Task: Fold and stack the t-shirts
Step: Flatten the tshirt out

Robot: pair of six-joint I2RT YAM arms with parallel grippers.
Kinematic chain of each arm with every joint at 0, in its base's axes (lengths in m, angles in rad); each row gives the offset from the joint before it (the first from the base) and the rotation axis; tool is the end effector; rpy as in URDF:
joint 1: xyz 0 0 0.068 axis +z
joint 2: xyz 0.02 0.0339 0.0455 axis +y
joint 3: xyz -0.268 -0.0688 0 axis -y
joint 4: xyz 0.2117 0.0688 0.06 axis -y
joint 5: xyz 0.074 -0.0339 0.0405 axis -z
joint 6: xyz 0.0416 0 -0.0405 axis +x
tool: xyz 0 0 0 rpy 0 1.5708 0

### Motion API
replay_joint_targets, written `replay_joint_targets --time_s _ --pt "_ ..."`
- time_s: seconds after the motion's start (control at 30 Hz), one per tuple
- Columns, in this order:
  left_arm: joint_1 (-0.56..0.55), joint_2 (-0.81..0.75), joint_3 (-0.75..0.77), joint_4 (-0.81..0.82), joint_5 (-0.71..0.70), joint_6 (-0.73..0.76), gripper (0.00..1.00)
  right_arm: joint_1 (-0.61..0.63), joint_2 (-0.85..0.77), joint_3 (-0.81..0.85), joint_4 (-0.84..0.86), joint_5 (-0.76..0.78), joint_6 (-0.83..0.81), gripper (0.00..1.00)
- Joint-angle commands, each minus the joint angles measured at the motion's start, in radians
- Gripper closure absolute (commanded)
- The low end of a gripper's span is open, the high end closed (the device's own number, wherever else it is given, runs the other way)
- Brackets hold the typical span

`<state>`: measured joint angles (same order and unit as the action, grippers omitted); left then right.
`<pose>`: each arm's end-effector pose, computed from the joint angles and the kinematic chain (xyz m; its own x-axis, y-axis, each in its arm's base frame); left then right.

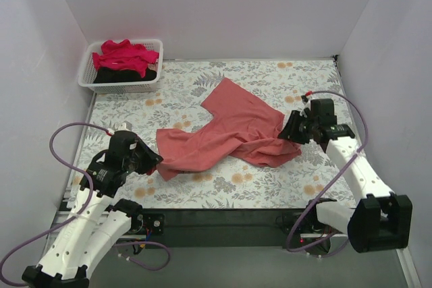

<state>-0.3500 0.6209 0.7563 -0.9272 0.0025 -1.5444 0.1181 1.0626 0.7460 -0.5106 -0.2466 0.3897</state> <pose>0.0797 -0.0292 0.2752 -0.3621 -0.9320 -0.0168 -0.6591 0.2687 -0.7024 0.1844 0.0321 0.2546 -0.7819 0.2782 -0.5579 0.0202 0.9057 0.4234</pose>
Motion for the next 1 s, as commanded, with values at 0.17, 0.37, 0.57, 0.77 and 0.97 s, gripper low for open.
replay_joint_targets --time_s 0.17,0.37,0.57,0.77,0.97 --pt "0.003 0.026 -0.029 0.030 -0.002 -0.023 1.00 0.250 0.474 0.427 0.132 -0.040 -0.126 0.59" --pt "0.003 0.028 -0.040 0.013 -0.050 -0.011 1.00 0.391 0.799 0.678 0.144 -0.020 -0.201 0.59" --pt "0.003 0.040 -0.051 0.016 -0.059 -0.014 1.00 0.416 1.005 0.799 0.152 0.013 -0.224 0.59" --pt "0.003 0.106 -0.058 0.077 -0.088 0.012 1.00 0.402 1.123 0.857 0.158 0.116 -0.235 0.59" --pt "0.003 0.264 -0.032 0.195 -0.173 0.075 1.00 0.235 1.168 0.863 0.165 0.217 -0.111 0.58"
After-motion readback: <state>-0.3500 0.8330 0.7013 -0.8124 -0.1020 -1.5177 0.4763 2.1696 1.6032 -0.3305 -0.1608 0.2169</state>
